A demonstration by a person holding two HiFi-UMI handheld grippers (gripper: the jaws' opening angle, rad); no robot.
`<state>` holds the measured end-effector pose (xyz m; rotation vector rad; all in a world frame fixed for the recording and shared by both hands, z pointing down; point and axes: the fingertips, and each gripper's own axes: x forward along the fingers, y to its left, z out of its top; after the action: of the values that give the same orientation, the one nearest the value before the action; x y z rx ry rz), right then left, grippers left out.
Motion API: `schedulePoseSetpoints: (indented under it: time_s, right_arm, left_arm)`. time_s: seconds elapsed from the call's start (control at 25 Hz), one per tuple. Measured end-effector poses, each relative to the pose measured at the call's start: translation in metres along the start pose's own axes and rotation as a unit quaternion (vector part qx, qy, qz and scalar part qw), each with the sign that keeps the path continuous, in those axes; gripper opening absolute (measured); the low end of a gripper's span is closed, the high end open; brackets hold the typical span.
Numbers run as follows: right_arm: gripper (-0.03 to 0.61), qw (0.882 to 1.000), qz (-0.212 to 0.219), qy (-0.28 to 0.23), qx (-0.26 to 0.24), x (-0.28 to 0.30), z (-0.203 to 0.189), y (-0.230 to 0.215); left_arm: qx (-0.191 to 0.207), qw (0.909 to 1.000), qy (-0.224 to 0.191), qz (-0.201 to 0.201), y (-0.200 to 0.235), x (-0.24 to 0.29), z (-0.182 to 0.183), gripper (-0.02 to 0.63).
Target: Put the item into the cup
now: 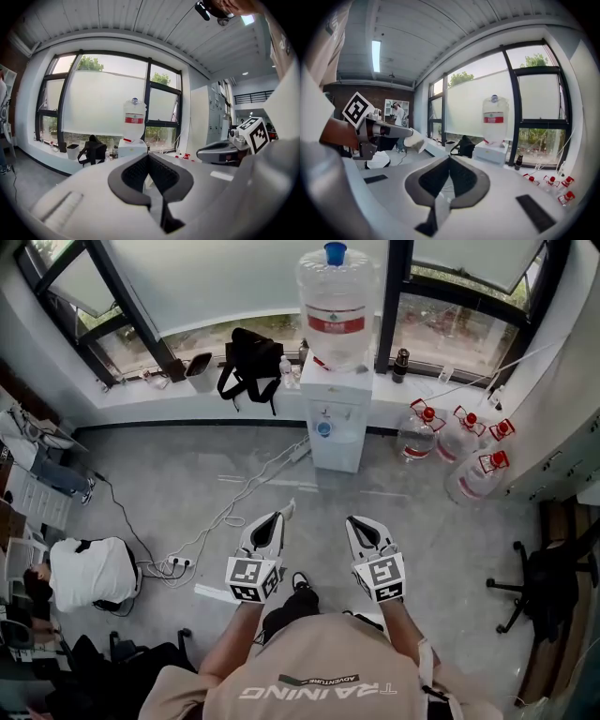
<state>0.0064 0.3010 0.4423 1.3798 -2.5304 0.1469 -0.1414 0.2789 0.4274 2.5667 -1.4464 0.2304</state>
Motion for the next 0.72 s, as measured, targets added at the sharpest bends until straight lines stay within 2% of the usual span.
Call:
schedulePoseSetpoints:
  time_s: [0.24, 0.36, 0.48, 0.72]
  right_arm:
    - [0.011, 0.998, -0.046, -0.018, 0.036, 0.053, 0.037, -0.022]
    - [0.011, 0.996, -0.069, -0.024, 0.043, 0.078, 0.047, -0.024]
    - [0.011, 0.994, -0.087, -0.025, 0.053, 0.1, 0.049, -0.024]
    - [0.011, 0.993, -0.105, 0.009, 0.059, 0.119, 0.034, -0.027]
  left_arm:
    - [0.02, 0.999, -0.007, -0.04, 0.052, 0.042, 0.031, 0.008]
    - [0.022, 0.9978, -0.005, -0.062, 0.075, 0.059, 0.034, 0.008]
    - [0.023, 0.9963, 0.003, -0.083, 0.094, 0.077, 0.03, 0.008]
    - [0.02, 0.9943, 0.017, -0.104, 0.113, 0.098, 0.019, 0.008]
